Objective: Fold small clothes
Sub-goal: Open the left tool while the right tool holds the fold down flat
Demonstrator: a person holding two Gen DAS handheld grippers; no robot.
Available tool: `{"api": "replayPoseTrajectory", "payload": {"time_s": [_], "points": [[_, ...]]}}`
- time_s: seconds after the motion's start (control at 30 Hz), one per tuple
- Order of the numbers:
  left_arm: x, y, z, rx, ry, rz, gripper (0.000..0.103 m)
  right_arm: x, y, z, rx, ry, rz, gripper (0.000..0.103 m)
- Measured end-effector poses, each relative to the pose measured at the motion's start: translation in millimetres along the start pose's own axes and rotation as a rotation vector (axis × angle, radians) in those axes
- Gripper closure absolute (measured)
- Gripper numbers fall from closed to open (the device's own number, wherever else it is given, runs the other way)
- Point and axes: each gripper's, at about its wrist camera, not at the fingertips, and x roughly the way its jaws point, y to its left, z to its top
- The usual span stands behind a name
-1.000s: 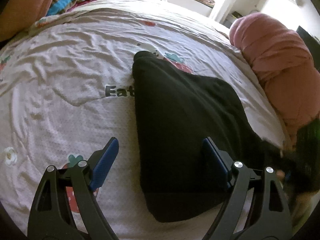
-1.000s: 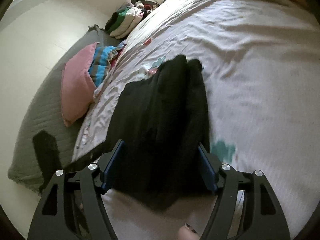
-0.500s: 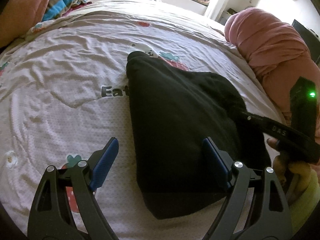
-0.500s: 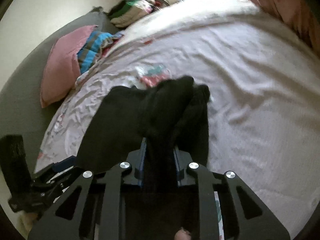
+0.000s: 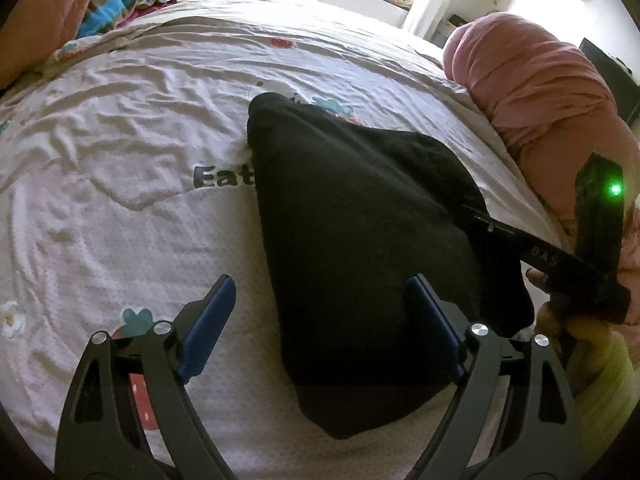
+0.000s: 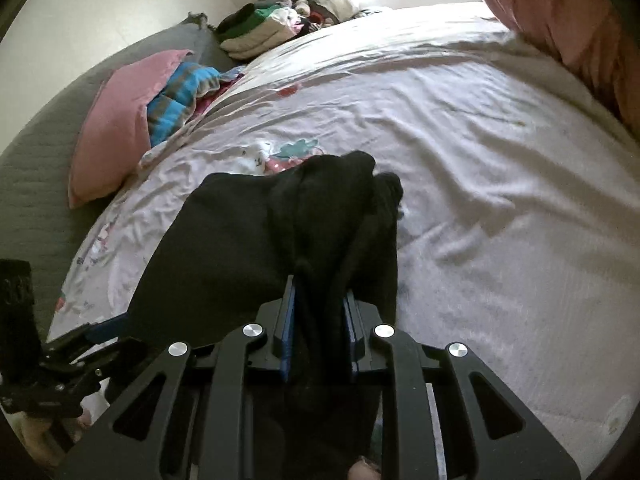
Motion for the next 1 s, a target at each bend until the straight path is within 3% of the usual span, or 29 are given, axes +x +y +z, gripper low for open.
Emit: {"api": "replayPoseTrajectory", "payload": {"time_s": [0.1, 0.13, 0.33, 0.83, 0.9, 0.93, 0.97, 1.0], "points": [[-0.8, 1.4, -0.4, -0.002, -0.001, 0.002, 0.022, -1.3, -1.0, -0.5, 0.022, 0.012, 0.008, 0.077], [-1.9, 1.8, -0.4, -0.002, -0.004, 0.005, 0.022, -2.6, -0.9, -0.9, 0.025, 0.02, 0.004, 0.066], [-7.5, 3.4, -2.5, -0.006, -0.017, 0.004, 0.021, -23.0, -3.1, -12.6, 0.031, 0.026, 0.028, 0.052], [-14.5, 10.1, -14.6, -0.059, -0.008, -0.048, 0.022, -45.9, 1.8, -38.8, 0.046, 0.047, 0.053, 0.048], [-15.3, 7.0, -16.1, -0.046, -0.006, -0.055, 0.022, -45.1, 3.1, -39.2, 0.04, 0.053, 0.058, 0.053], [-16.1, 5.0, -17.4, -0.038, -0.005, -0.058, 0.022, -44.9, 4.8, -39.2, 0.035, 0.055, 0.059, 0.073], [-16.6, 3.8, -18.2, -0.034, -0.008, -0.06, 0.03, -45.7, 7.9, -39.3, 0.025, 0.055, 0.059, 0.086], [-17.2, 2.7, -18.4, -0.03, -0.008, -0.062, 0.037, -48.4, 10.5, -39.1, 0.023, 0.048, 0.064, 0.086]]}}
